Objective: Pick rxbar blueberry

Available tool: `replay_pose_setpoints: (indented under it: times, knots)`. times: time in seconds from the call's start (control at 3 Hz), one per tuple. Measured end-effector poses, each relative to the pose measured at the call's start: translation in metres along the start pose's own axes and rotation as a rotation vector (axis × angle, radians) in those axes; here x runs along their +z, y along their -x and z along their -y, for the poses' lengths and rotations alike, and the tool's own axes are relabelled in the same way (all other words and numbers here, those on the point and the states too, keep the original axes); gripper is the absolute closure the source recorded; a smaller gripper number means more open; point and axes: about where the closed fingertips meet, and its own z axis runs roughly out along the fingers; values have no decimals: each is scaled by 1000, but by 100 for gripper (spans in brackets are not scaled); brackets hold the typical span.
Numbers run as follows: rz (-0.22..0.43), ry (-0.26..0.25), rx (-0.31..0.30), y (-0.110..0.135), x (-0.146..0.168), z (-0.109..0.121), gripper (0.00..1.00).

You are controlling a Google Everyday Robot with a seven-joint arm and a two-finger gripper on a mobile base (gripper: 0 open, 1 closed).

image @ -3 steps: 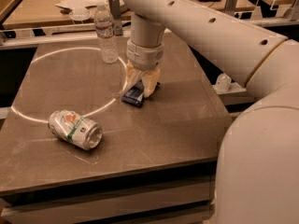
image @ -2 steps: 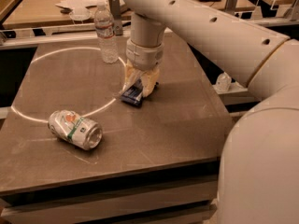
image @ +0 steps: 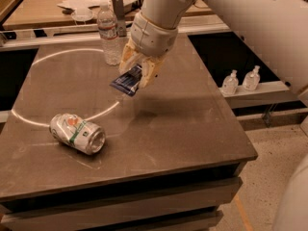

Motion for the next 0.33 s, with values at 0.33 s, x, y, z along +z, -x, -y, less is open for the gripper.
replay_pose_setpoints:
  times: [0.33]
  knots:
    - [0, 0, 0, 0, 0, 0, 100]
